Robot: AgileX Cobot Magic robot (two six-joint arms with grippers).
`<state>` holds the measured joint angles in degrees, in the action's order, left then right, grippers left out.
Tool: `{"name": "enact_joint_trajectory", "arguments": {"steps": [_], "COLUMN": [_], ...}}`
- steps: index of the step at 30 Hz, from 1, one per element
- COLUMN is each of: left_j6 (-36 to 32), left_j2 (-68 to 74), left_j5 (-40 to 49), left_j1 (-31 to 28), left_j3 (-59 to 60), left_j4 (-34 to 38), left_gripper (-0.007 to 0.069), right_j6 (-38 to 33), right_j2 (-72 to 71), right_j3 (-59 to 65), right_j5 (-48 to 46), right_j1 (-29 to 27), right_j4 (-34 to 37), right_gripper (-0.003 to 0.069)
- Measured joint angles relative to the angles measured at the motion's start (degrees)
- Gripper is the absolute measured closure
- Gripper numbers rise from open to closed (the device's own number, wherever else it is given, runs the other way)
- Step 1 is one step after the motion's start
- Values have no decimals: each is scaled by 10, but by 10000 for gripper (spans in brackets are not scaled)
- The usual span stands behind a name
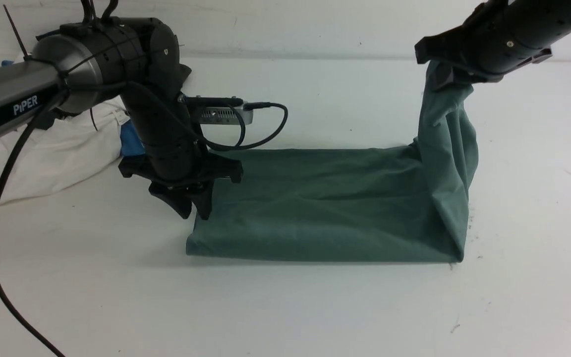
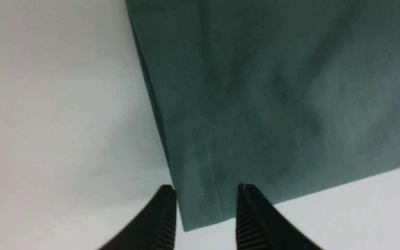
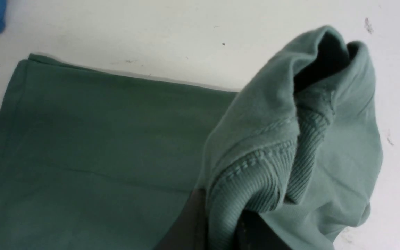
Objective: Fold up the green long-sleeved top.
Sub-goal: Use the right arm to drag the right edge of the fabric to the left and folds it over the left edge
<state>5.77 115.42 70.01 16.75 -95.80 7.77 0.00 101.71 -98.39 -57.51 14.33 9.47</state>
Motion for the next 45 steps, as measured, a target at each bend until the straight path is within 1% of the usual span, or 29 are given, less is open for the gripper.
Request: {"name": "enact_joint_trajectory", "arguments": {"steps": [1,2,3,5,6,7,8,9,10,11,12,13,14,15,16,19,26,29,30,31,32,34,37,38,39,41,42,43,45], "left_j6": [0,0,0,0,0,0,0,1,1,1,1,1,1,1,1,-1,-14,-20,-21,-22,-22,-22,-23,-23,-23,-23,-23,-23,-36], "left_j2": [-5,-6,-17,-28,-39,-58,-63,-82,-93,-95,-110,-120,-122,-133,-136,-141,-141,-141,-141,-141,-141,-141,-141,-141,-141,-141,-141,-141,-141], "left_j5": [0,0,0,1,1,2,2,3,3,4,5,5,5,6,6,7,7,7,7,7,7,7,7,7,7,7,7,7,7], "left_j1": [0,0,-3,-8,-14,-31,-33,-59,-73,-80,-105,-123,-130,-156,-169,-195,-200,-200,-200,-200,-200,-200,-200,-200,-199,-199,-199,-199,-199], "left_j3": [0,0,0,0,0,0,0,0,0,0,0,0,0,0,0,0,0,0,0,0,0,0,0,0,0,0,0,0,0], "left_j4": [-13,-16,-40,-58,-68,-78,-78,-78,-78,-78,-74,-68,-66,-55,-48,-28,-4,11,13,15,16,16,16,16,17,19,23,26,39], "left_gripper": [349,344,330,336,356,411,420,508,547,555,596,614,619,629,629,629,629,629,629,629,629,629,629,629,629,629,629,629,629], "right_j6": [0,-4,-19,-34,-44,-53,-54,-58,-59,-59,-60,-60,-60,-60,-59,-59,-13,4,6,7,7,7,7,7,5,0,0,0,0], "right_j2": [0,0,2,5,9,17,18,29,35,36,49,64,64,89,101,147,241,278,288,296,306,314,317,317,312,307,293,288,255], "right_j3": [0,0,0,0,0,0,0,-1,-5,-6,-18,-32,-35,-64,-80,-125,-181,-198,-202,-204,-205,-205,-206,-206,-206,-206,-206,-206,-206], "right_j5": [0,0,2,5,7,14,15,26,30,30,32,33,33,33,33,33,58,72,77,82,86,84,62,62,41,25,1,-5,-38], "right_j1": [0,0,3,8,16,32,35,57,70,70,90,104,107,126,134,161,199,210,212,215,218,220,221,221,218,214,204,201,169], "right_j4": [10,15,36,51,62,83,83,105,112,114,124,130,132,142,146,165,201,217,225,236,254,279,314,315,317,314,299,288,233], "right_gripper": [630,630,630,630,630,630,630,630,630,630,630,630,630,630,630,630,619,574,547,513,457,379,261,261,209,188,169,168,177]}}
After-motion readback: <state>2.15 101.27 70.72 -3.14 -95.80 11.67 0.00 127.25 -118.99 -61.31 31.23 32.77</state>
